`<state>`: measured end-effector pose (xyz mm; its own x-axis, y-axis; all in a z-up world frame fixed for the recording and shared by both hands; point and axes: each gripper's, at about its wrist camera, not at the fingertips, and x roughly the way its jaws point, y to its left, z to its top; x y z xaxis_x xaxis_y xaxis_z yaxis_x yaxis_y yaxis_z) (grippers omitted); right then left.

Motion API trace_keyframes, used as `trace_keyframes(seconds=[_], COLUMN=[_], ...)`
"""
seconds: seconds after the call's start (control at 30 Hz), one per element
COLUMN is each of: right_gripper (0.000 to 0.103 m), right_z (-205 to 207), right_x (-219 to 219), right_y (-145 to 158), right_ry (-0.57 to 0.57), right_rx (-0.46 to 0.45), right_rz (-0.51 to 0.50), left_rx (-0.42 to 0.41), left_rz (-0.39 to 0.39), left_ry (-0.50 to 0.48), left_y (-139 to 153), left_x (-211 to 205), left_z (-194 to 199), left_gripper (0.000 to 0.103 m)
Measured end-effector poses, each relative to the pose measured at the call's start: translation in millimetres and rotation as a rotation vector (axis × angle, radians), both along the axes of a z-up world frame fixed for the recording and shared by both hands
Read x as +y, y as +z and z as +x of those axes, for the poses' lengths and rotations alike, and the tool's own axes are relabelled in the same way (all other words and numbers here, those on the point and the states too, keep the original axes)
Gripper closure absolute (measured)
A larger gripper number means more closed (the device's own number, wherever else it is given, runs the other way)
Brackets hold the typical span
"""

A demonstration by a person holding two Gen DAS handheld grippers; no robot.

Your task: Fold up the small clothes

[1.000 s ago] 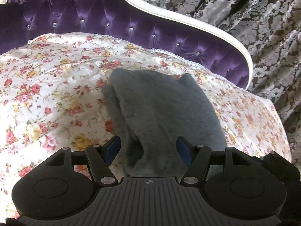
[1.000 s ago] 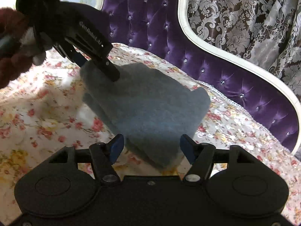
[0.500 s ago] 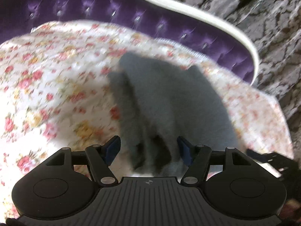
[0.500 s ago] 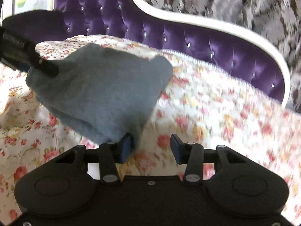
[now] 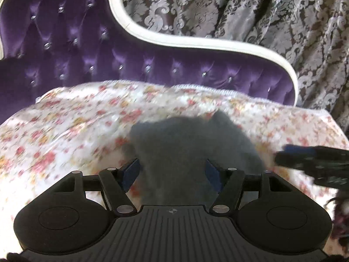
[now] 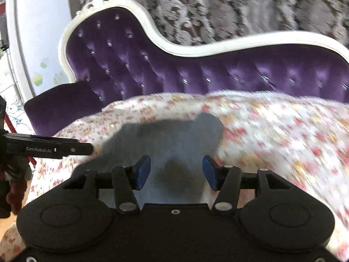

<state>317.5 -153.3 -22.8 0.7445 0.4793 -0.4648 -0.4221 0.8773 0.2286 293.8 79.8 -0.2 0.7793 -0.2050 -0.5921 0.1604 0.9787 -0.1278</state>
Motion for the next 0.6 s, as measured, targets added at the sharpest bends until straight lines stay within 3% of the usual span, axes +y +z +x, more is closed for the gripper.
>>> trace_keyframes(seconds=[0.1,0.17,0.23,0.33,0.47,0.6], right_gripper=[0.058,0.061,0.077,0.078,0.078,0.078], right_z=[30,44,54,67,56,58], right_x=[18,31,43,61,71,66], right_y=[-1,-6,-15,-44,-53,-50], right_ry=[0.029,0.027,0.030,0.052,0.042,0.071], right_rx=[-0.007,-0.023,0.003,0.112,0.049,0.046], right_rz=[-0.003,-0.048,-0.076,-0.131,-0.140,-0.130], left_rx=[-0.013,-0.008,0.033,0.089,0.099,0.112], left_rz=[0.016,0.040,0.060,0.061,-0.015,-0.072], left_ry=[0.023,0.038,0.056,0.079,0.101,0.088], left_y=[-5,-15,-30,-51,-63,-59], left_x=[-12,-16,-16,-2,18,29], left_z=[16,23,32,36,33,32], left_gripper=[0.039,0.039,0.039,0.036,0.024,0.023])
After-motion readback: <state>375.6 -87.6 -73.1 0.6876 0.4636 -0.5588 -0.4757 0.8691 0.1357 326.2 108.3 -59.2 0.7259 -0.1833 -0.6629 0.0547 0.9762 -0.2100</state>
